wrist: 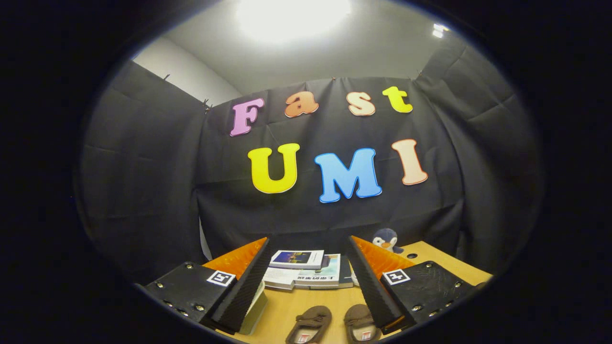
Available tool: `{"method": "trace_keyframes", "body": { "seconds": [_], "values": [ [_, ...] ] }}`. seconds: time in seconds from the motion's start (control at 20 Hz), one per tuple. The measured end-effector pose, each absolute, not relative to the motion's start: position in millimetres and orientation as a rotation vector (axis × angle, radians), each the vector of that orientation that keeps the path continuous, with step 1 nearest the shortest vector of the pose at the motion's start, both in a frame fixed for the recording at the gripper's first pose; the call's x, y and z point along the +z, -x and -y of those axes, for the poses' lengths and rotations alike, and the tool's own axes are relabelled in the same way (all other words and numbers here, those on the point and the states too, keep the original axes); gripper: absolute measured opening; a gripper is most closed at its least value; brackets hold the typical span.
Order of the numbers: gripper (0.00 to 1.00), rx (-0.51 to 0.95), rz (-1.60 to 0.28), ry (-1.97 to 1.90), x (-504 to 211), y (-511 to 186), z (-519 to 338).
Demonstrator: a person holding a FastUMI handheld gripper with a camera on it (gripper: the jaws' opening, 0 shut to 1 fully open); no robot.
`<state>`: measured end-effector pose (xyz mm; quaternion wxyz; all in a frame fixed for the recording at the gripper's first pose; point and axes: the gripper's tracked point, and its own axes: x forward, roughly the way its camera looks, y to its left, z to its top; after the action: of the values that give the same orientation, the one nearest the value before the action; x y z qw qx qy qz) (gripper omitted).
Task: Open the storage box then place both shoes into the box .Put the left shoe in first, then the right shoe, with the right side of both shoes facing outward in a uniform manner.
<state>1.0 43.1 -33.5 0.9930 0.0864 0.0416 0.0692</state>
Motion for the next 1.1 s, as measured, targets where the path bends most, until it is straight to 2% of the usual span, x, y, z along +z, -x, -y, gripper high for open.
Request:
{"method": "trace_keyframes", "body": {
  "seconds": [0.5,1.1],
  "values": [
    [0.96,0.245,-0.311,-0.494,-95.4,2.3,-94.2],
    [0.96,0.274,-0.532,-0.852,-151.5,12.5,-128.2]
  ]
}}
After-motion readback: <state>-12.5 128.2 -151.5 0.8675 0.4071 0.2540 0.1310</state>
